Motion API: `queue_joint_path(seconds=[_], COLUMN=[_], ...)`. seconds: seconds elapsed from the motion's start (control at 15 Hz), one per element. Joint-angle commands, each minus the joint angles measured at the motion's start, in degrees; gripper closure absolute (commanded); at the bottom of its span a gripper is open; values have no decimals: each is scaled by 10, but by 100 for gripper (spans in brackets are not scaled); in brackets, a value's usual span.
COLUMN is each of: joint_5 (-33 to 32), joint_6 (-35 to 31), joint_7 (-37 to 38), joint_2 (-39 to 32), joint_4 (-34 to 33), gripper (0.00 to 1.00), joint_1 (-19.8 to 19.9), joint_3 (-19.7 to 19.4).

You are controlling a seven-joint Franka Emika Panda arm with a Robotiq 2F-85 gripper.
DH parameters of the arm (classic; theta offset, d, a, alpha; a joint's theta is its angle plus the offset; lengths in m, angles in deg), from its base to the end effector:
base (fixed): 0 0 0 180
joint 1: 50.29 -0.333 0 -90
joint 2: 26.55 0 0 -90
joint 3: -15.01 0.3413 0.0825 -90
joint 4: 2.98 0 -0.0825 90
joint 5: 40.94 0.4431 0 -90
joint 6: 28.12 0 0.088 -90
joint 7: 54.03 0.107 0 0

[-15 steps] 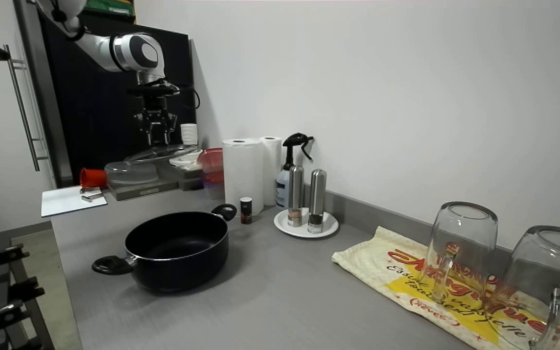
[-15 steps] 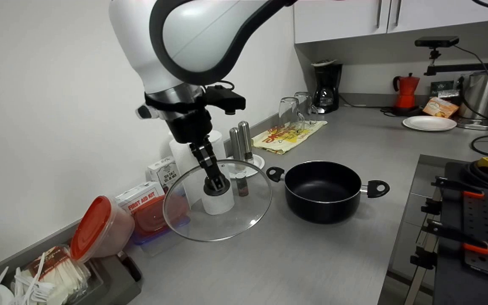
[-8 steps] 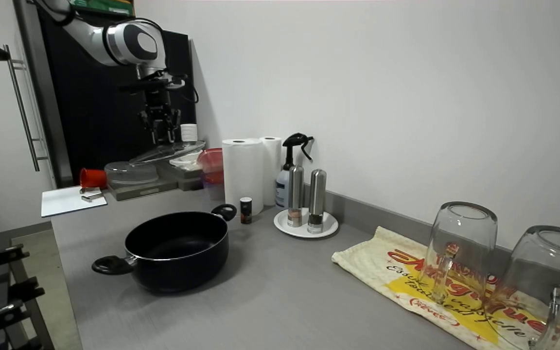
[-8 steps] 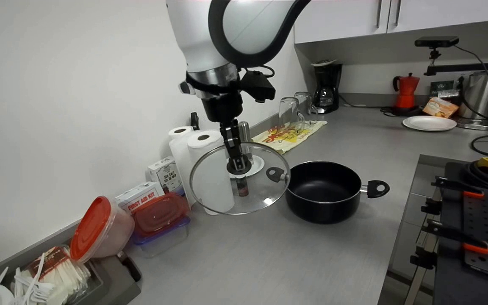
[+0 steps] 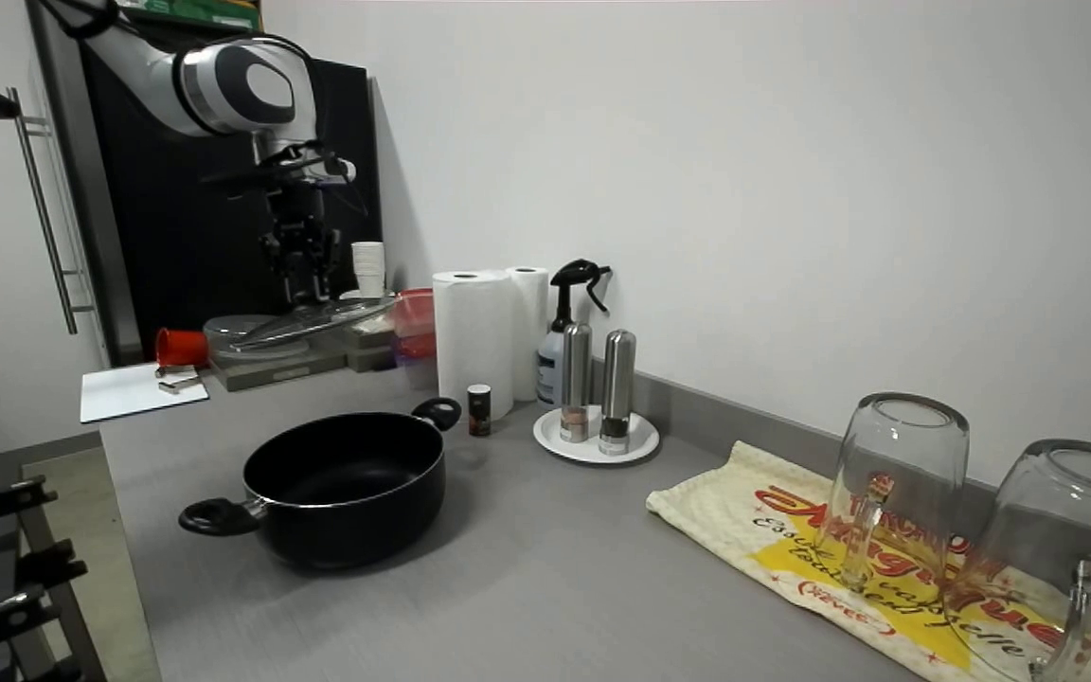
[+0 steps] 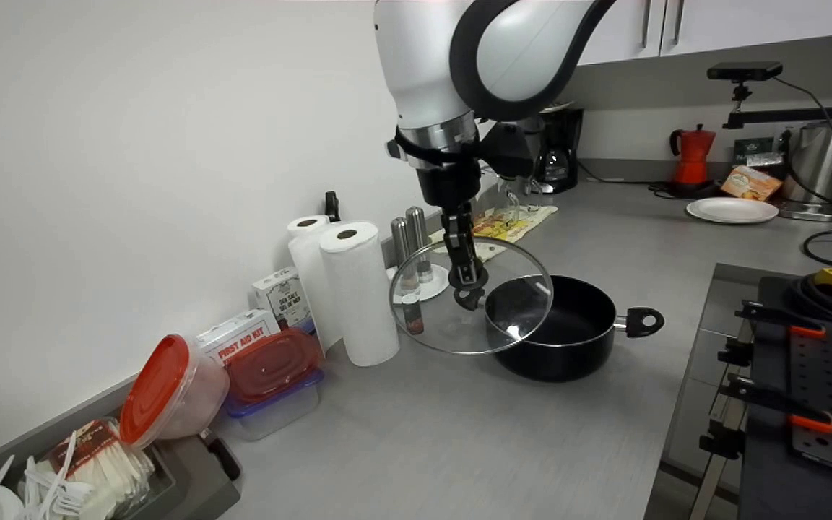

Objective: Put the lid on the black pot

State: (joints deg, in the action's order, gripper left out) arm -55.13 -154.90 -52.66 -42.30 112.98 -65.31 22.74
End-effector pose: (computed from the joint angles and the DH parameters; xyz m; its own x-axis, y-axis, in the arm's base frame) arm 0.5912 0.2372 0.2937 0.8646 0.4947 -0.0883 0.5025 -0.8514 0.1500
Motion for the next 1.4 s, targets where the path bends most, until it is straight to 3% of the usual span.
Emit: queue_joint_path(seconds=[0.0, 0.73, 1.33], joint_5=[9, 10, 58], joint_6=[-48, -193, -300], joint_7=[33, 111, 80], joint_2=[72, 212, 211], joint_4=[94, 301, 353], gripper=[75, 75, 75], joint_1=[23, 97, 128], joint_3=[-3, -38, -52])
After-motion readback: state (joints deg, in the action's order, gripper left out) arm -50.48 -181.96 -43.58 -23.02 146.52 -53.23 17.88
